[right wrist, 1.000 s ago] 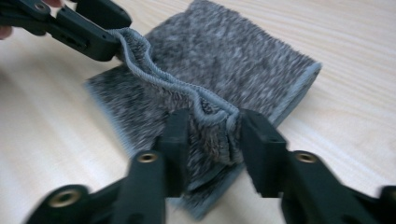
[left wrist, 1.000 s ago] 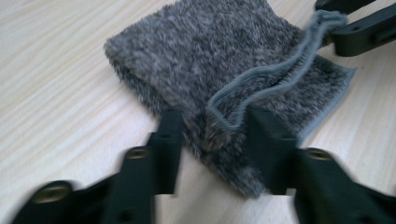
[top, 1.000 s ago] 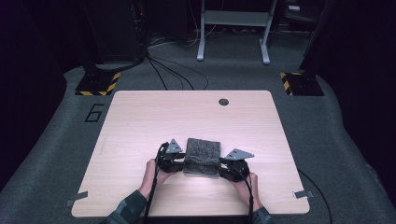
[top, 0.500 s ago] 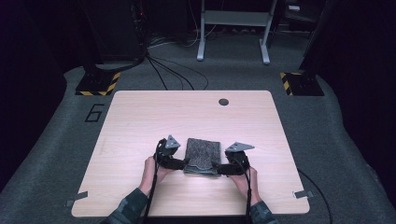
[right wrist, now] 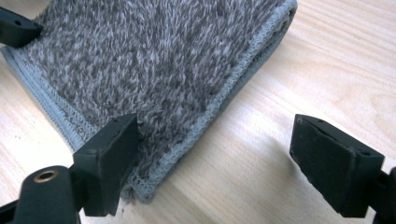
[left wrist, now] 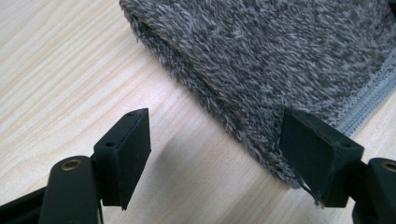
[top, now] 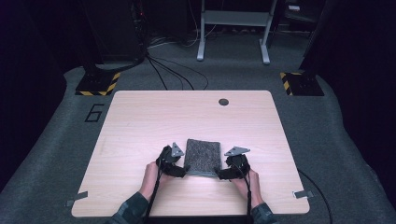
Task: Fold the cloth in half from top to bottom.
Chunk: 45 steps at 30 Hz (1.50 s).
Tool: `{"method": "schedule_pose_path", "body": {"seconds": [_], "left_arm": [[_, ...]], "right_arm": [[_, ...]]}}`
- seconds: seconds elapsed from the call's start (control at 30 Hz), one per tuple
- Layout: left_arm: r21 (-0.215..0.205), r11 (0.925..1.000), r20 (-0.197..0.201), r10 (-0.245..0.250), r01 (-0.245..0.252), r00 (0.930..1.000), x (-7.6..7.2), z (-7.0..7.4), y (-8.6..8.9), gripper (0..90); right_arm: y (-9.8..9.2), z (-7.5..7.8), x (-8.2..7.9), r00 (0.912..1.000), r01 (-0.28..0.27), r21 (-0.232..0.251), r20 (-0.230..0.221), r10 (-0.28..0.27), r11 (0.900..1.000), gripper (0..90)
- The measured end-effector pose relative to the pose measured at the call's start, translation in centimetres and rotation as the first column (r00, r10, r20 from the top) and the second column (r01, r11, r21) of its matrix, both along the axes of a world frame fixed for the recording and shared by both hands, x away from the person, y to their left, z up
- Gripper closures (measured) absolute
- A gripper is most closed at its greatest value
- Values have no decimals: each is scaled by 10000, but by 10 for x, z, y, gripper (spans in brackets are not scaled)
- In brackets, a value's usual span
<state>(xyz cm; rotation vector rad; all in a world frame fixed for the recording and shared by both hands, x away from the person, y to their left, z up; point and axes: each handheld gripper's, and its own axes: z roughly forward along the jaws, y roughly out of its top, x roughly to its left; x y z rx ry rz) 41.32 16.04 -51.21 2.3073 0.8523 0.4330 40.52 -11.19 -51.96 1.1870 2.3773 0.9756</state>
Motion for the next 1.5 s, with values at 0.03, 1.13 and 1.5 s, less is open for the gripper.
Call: {"method": "schedule_pose_path", "body": {"seconds": [0.03, 1.13, 1.5], "left_arm": [[13, 10000, 18, 10, -10, 10000, 0, 0, 0, 249], [-254, 9863, -192, 1625, -1629, 9865, 66, -3, 1, 156], [-1087, 9750, -220, 1925, -1937, 9811, 65, 6, 12, 124]], "right_arm": [[-1, -1, 0, 9999, -107, -64, 66, 107, 9999, 155], [0, 2, 81, 9932, 1136, -85, -226, -1138, 9935, 133], [-2, 6, 85, 9929, 1168, -21, -209, -1168, 9932, 65]]}}
